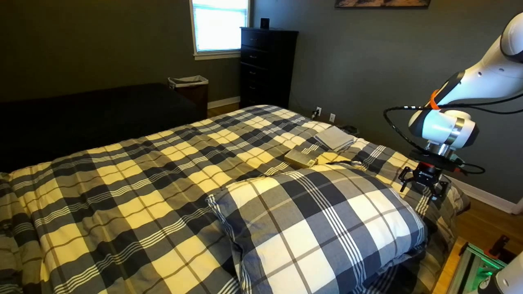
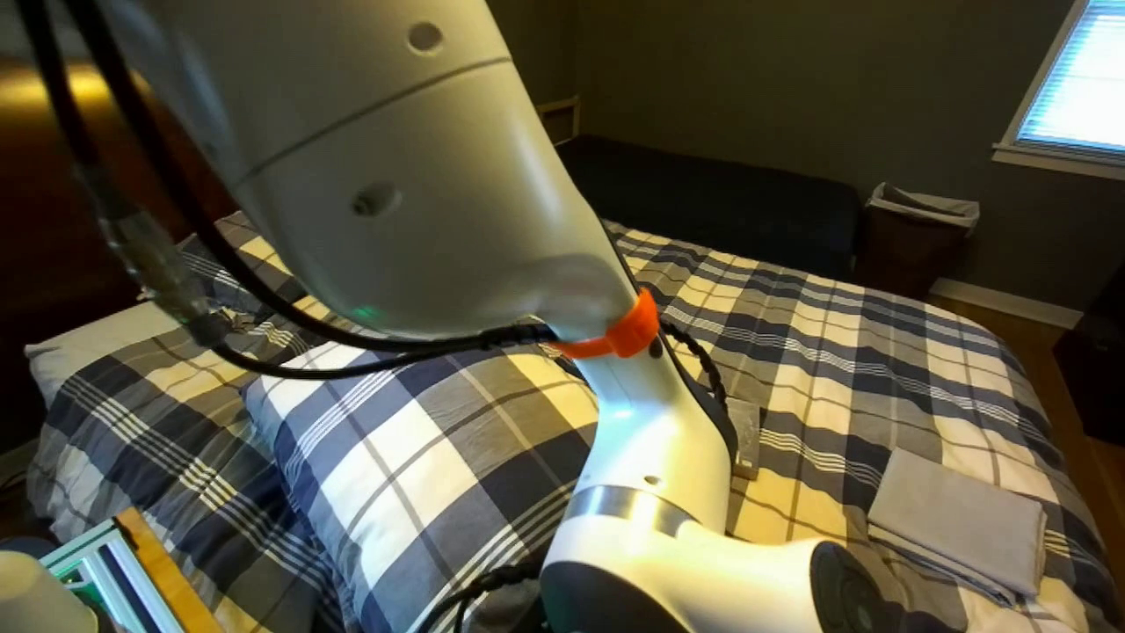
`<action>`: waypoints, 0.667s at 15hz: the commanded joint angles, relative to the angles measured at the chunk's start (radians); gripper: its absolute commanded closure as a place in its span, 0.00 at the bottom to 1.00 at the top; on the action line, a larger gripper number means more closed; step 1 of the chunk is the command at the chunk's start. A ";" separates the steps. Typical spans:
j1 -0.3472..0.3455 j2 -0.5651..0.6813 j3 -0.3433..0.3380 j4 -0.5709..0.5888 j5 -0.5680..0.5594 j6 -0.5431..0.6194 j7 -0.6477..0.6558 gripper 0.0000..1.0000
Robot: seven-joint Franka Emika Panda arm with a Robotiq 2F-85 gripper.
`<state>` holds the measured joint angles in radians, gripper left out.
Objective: Take the remote control from under the pillow
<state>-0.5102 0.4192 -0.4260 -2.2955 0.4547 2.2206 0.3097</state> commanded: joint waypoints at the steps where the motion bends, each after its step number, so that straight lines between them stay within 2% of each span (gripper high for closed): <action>1: -0.052 0.108 0.042 0.074 0.077 -0.032 -0.067 0.00; 3: -0.071 0.144 0.060 0.099 0.101 -0.054 -0.082 0.00; 6: -0.113 0.195 0.096 0.147 0.132 -0.155 -0.122 0.00; 8: -0.126 0.221 0.103 0.178 0.149 -0.219 -0.114 0.00; 10: -0.132 0.253 0.103 0.206 0.167 -0.232 -0.104 0.00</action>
<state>-0.6111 0.6082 -0.3369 -2.1554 0.5789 2.0354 0.2188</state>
